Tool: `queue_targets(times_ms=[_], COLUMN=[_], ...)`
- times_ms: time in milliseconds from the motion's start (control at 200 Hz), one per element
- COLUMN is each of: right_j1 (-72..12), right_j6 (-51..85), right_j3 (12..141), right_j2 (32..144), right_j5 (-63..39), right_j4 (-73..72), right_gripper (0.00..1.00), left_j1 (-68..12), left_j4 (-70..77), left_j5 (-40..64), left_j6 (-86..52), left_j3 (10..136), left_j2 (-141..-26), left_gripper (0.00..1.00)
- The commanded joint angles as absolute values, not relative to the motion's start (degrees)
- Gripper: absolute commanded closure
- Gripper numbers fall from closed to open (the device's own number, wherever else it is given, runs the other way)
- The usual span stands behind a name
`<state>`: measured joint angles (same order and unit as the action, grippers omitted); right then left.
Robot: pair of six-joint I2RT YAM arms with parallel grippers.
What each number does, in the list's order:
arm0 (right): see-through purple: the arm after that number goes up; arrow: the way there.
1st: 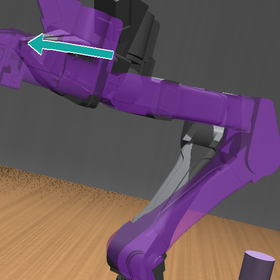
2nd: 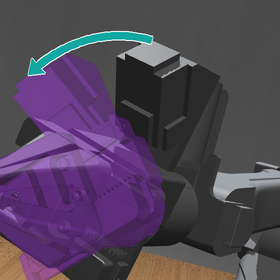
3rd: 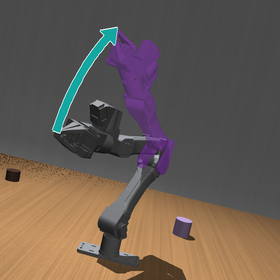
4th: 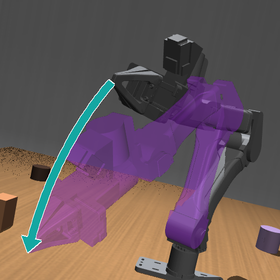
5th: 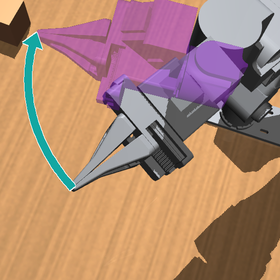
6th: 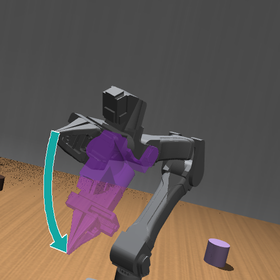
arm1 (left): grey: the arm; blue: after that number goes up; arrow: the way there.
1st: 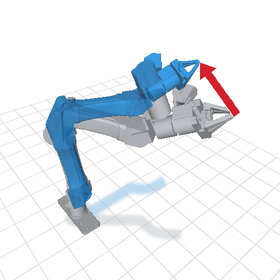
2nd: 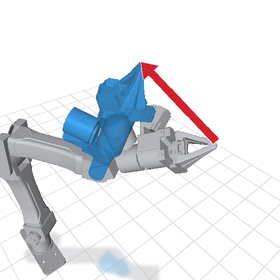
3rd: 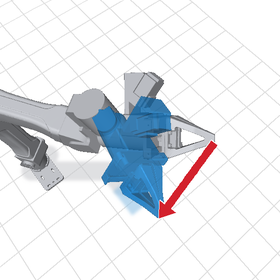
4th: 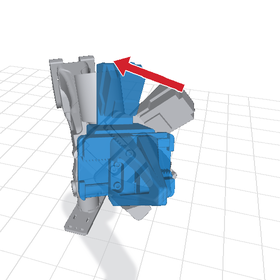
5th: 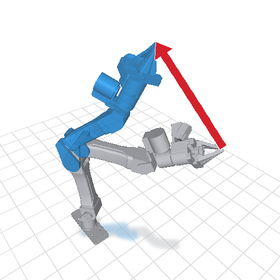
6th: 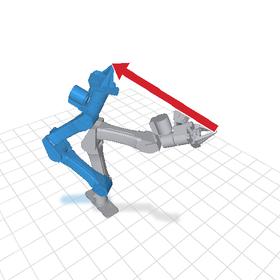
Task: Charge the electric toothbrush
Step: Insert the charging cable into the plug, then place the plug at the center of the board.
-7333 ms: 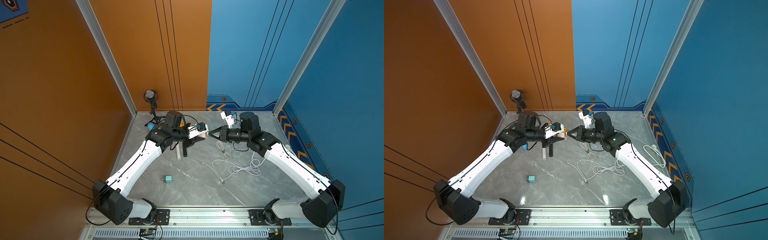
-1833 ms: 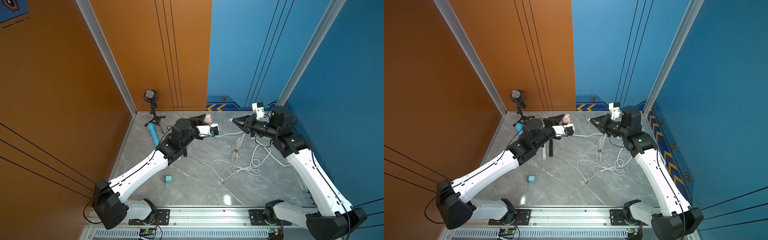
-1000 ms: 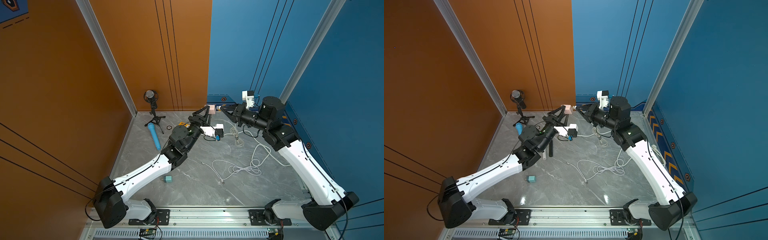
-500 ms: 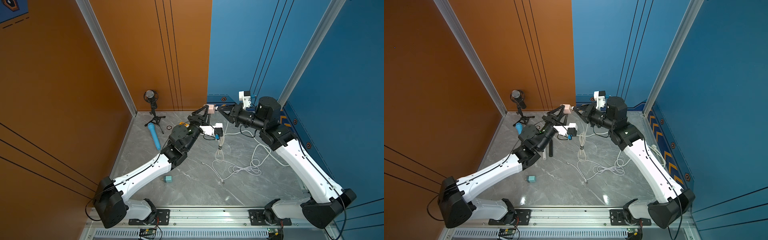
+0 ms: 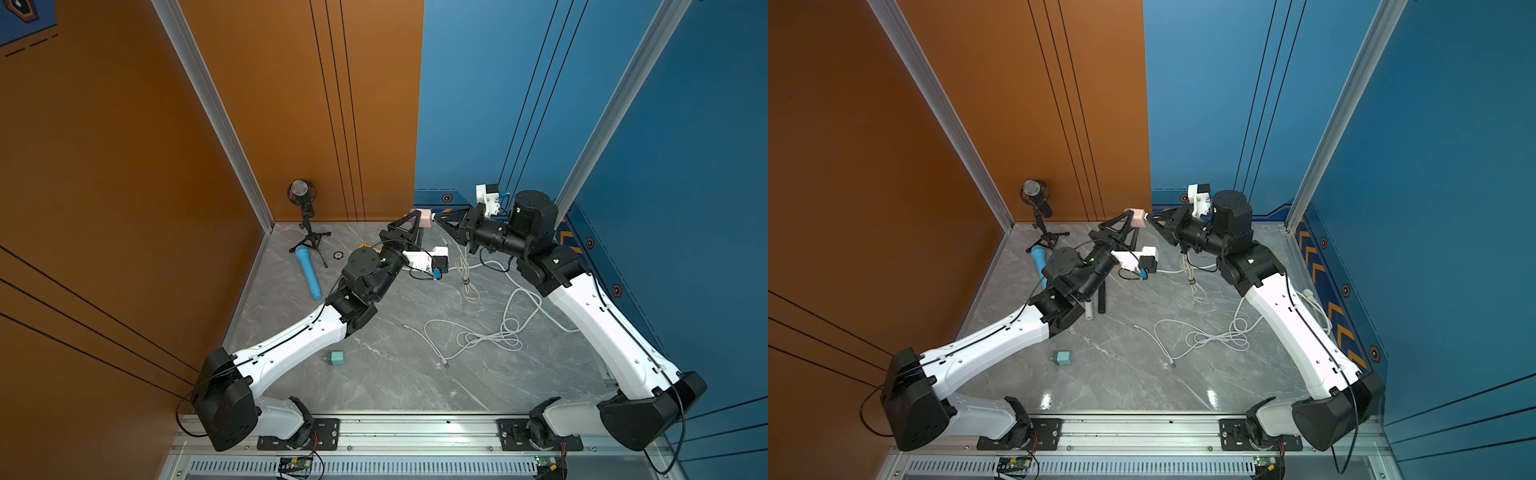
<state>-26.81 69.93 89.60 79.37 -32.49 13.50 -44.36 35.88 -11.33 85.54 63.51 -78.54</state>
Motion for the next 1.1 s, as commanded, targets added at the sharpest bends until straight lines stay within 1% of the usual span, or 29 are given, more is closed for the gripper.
queue_targets(times_ms=[0, 130, 235, 345, 385, 445, 490, 515, 571, 626, 726, 781, 846, 981, 1091], right_j1=[-27.7, -28.4, -29.0, -28.4, -27.9, -26.7, -25.5, -24.8, -23.0, -21.1, -18.5, -17.4, -16.5, -16.4, -16.4], right_j6=[66.9, 65.8, 65.9, 63.9, 61.7, 58.3, 56.6, 55.6, 54.3, 53.1, 51.3, 49.6, 48.1, 47.8, 47.9], right_j3=[92.0, 91.7, 90.5, 90.2, 90.1, 88.9, 86.9, 85.5, 82.6, 80.0, 78.0, 78.2, 78.9, 77.9, 77.0], right_j2=[81.8, 83.2, 84.1, 82.9, 81.3, 78.3, 75.0, 73.1, 69.0, 65.1, 60.3, 59.5, 59.5, 59.8, 59.9], right_j5=[-35.4, -36.9, -38.0, -37.9, -37.2, -36.8, -36.7, -36.6, -36.5, -36.0, -34.5, -33.5, -32.5, -32.0, -31.4], right_j4=[17.5, 19.3, 19.5, 20.7, 22.2, 23.9, 24.3, 24.7, 24.9, 25.0, 25.6, 27.4, 29.8, 30.5, 30.6], right_gripper=[1.0, 1.0, 1.0, 1.0, 0.92, 0.73, 0.61, 0.56, 0.49, 0.45, 0.41, 0.4, 0.39, 0.39, 0.39], left_j1=[-48.3, -50.7, -51.6, -51.1, -50.0, -47.4, -44.6, -43.1, -41.0, -40.5, -41.1, -41.1, -41.2, -40.7, -40.1], left_j4=[38.0, 35.8, 34.3, 28.3, 22.5, 5.9, -7.2, -13.8, -23.0, -30.0, -36.7, -39.0, -41.0, -43.6, -43.7], left_j5=[-3.2, -1.5, -0.4, -3.3, -5.2, -9.1, -8.9, -8.2, -8.0, -8.5, -7.1, -5.5, -6.0, -8.9, -5.9], left_j6=[86.7, 88.3, 85.4, 82.7, 81.6, 78.1, 73.3, 70.1, 64.3, 60.8, 51.9, 48.4, 44.9, 41.1, 38.8], left_j3=[64.7, 65.1, 65.8, 67.2, 68.6, 73.2, 76.8, 78.3, 79.5, 79.4, 78.0, 76.8, 75.5, 72.7, 70.6], left_j2=[-78.2, -78.5, -78.6, -78.7, -78.9, -80.2, -81.4, -82.1, -83.3, -84.0, -84.2, -84.2, -85.0, -88.2, -91.6], left_gripper=[1.0, 1.0, 1.0, 1.0, 1.0, 1.0, 1.0, 1.0, 1.0, 1.0, 1.0, 1.0, 1.0, 1.0, 1.0])
